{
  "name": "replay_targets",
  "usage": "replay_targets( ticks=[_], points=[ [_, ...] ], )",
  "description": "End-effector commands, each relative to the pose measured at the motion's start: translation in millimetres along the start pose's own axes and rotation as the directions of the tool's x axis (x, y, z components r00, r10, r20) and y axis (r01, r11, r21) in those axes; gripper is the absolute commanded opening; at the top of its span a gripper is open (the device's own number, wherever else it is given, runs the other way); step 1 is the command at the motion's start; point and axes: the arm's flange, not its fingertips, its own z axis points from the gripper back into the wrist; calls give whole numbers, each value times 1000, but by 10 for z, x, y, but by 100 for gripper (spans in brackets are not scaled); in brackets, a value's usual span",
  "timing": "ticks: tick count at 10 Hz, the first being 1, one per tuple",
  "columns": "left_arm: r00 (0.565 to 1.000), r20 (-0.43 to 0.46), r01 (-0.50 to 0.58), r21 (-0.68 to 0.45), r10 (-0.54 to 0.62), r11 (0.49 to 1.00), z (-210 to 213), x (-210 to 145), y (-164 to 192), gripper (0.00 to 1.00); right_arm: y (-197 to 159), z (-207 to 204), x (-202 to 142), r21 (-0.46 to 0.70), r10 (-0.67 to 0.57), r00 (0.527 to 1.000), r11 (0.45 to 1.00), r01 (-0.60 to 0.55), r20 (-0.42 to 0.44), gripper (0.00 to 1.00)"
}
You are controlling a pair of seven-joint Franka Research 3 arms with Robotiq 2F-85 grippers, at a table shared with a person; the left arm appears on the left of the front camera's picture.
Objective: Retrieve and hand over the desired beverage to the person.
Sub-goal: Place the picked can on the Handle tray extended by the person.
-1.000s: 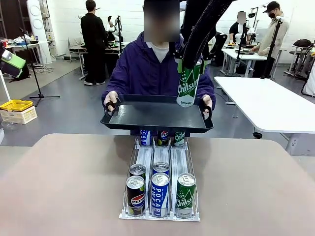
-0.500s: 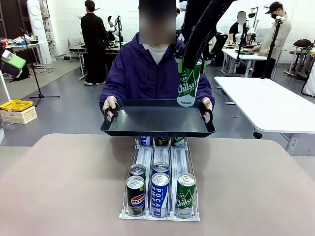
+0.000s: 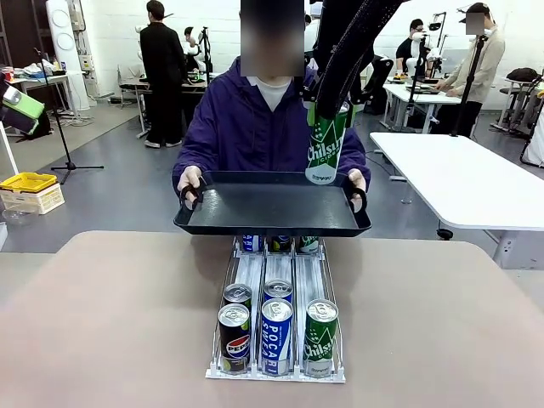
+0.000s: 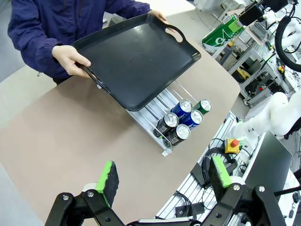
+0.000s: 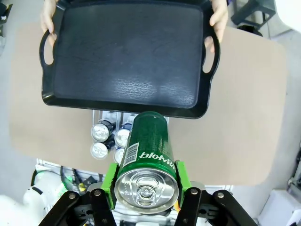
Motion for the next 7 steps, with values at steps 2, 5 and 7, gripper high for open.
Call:
replay_targets(
  ticks=[2,5,7],
  points=[
    [1000,11,16,-16,-15,1000,-1,-7,0,100,0,0,0,0,0,1000,1000,0,0,58],
    [1000,11,16,-16,-15,1000,-1,-7,0,100,-81,-101,663,35,-24,999,999,26,-49,58],
    [1000,11,16,-16,-15,1000,-1,-7,0,100,-148,-240,1066,26,-59,996,998,60,-64,58]
  ],
)
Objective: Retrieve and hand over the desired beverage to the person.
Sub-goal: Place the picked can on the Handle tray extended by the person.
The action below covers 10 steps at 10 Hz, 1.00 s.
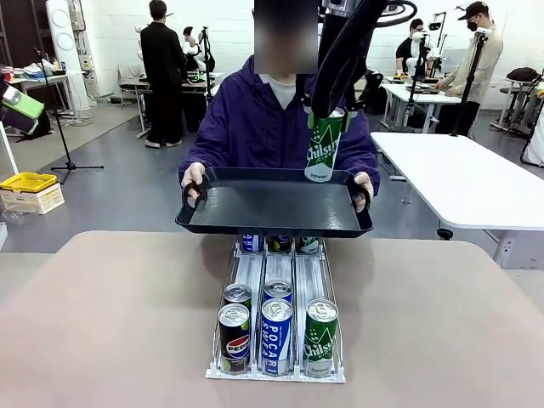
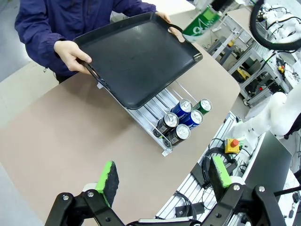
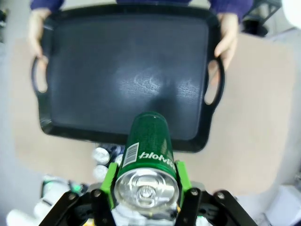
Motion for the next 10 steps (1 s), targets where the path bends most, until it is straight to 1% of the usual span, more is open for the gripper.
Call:
replay_targets(
  ticks=[1,3,4,8,10],
  points=[
    [1000,11,16,-16,-16,1000,-1,-7,0,100,63,135,396,-7,-20,1000,1000,20,-22,58],
    [1000,11,16,-16,-16,1000,-1,-7,0,100,21,-26,648,9,-24,996,1000,24,-84,58],
    [1000,11,16,-16,-16,1000,-1,-7,0,100,27,-115,738,2,-17,995,1000,17,-97,58],
    [1000,11,16,-16,-16,1000,-1,-7,0,100,76,-542,907,-37,15,985,999,-22,-170,58],
    [1000,11,16,-16,-16,1000,-1,-7,0,100,89,-676,941,-46,26,982,998,-35,-188,58]
  ],
)
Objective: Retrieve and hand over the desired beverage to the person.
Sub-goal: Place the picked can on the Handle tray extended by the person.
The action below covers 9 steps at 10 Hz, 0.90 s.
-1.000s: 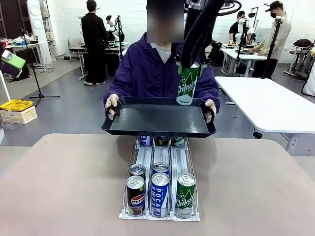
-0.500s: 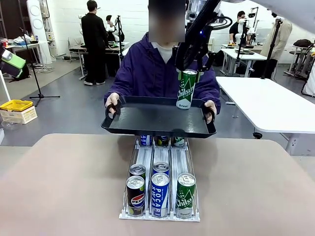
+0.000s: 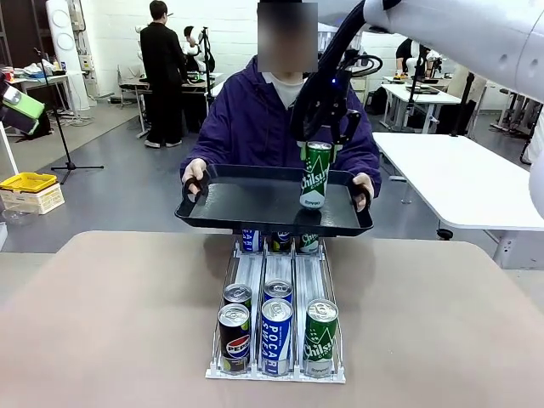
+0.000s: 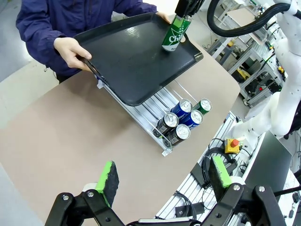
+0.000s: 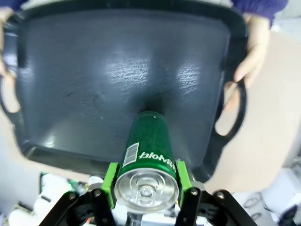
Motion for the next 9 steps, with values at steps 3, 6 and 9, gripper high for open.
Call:
replay_targets(
  ticks=[3,6,9],
  points=[
    [1000,11,16,-16,-15,1000,0,-7,1,100,86,167,205,-55,47,999,997,-48,-16,76],
    [1000,11,16,-16,-15,1000,0,-7,1,100,94,203,156,-60,61,998,996,-62,-10,100],
    [1000,11,16,-16,-15,1000,0,-7,1,100,97,208,126,-65,63,998,996,-64,-10,100]
  ],
)
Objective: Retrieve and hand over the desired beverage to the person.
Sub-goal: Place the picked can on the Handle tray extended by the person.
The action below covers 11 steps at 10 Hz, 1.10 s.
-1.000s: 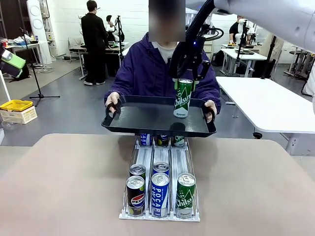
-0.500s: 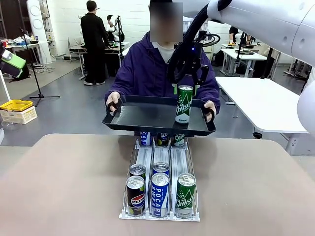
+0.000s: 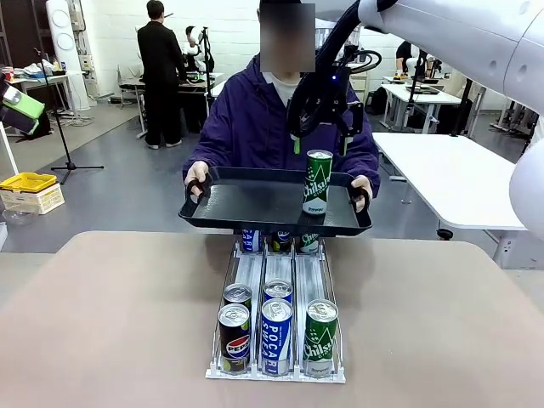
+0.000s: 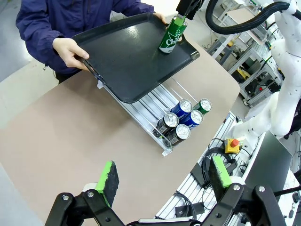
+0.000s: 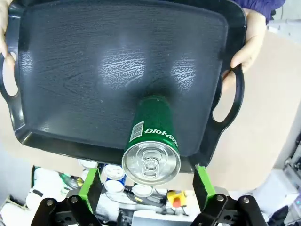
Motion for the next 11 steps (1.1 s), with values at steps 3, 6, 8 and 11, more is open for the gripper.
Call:
replay_targets(
  ticks=[3,6,8,11],
  points=[
    [1000,11,16,-15,-15,1000,0,-7,1,100,-47,400,-390,-32,99,995,995,-98,29,100],
    [1000,11,16,-15,-15,1000,0,-7,1,100,-513,606,-1691,-57,254,956,967,-248,146,100],
    [1000,11,16,-15,-15,1000,0,-7,1,100,-925,402,-2304,-112,322,922,946,-304,215,100],
    [1000,11,16,-15,-15,1000,0,-7,1,100,-1256,43,-2703,-118,395,881,919,-376,261,100]
  ],
)
